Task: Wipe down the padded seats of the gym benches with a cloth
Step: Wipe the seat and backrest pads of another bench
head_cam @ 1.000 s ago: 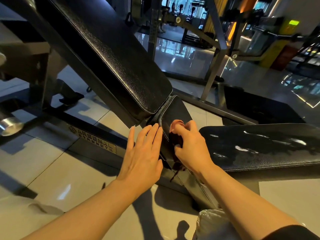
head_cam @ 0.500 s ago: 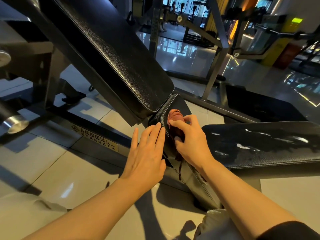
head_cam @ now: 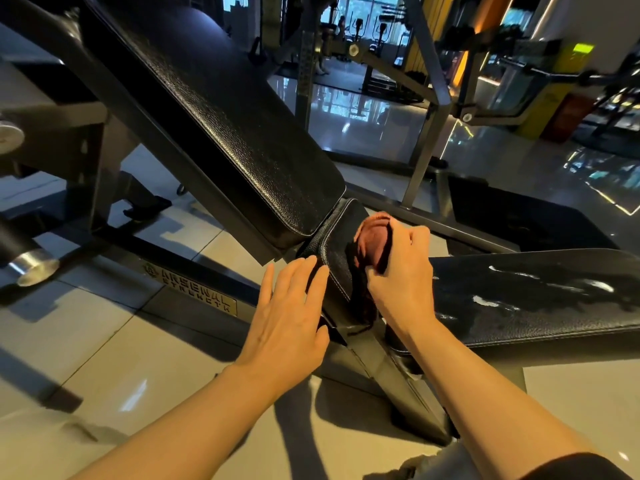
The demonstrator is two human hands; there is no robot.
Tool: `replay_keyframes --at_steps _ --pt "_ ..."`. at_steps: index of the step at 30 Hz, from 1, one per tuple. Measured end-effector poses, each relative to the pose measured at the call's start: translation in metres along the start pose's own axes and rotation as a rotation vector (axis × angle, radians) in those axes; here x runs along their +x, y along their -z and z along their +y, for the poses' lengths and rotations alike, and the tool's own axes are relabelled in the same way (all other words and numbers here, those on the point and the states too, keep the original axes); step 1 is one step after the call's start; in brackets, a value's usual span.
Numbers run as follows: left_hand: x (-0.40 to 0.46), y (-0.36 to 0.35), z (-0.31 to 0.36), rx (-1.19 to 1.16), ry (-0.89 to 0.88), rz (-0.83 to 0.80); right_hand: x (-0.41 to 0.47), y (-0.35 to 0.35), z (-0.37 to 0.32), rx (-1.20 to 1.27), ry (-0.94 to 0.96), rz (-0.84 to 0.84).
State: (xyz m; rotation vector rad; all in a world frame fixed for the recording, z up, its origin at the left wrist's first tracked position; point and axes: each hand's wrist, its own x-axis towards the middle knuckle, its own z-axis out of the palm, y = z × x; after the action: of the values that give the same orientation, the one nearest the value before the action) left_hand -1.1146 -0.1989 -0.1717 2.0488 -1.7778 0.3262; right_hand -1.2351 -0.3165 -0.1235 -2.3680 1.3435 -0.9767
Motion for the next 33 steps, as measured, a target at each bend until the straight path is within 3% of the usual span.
replay_keyframes --at_steps 3,8,13,24,29,33 --pt "0.001 -0.001 -0.004 -0.026 -0.010 0.010 -0.002 -0.011 -0.014 -0.032 0.119 -0.046" --pt "0.004 0.001 -0.007 -0.039 -0.001 0.027 0.006 -0.013 -0.016 0.252 -0.016 -0.054" --pt "0.005 0.000 -0.007 -0.065 -0.005 0.035 0.000 -0.018 -0.017 0.368 0.119 -0.109" --pt "0.006 -0.002 0.004 -0.079 0.008 0.043 -0.009 -0.010 0.024 -0.088 0.075 -0.205" --pt "0.004 0.000 0.000 -0.096 0.006 0.045 -0.002 -0.008 0.017 0.154 0.000 -0.067" --pt "0.003 -0.001 -0.002 -0.109 0.005 0.053 -0.003 -0.019 -0.003 0.168 0.224 0.021"
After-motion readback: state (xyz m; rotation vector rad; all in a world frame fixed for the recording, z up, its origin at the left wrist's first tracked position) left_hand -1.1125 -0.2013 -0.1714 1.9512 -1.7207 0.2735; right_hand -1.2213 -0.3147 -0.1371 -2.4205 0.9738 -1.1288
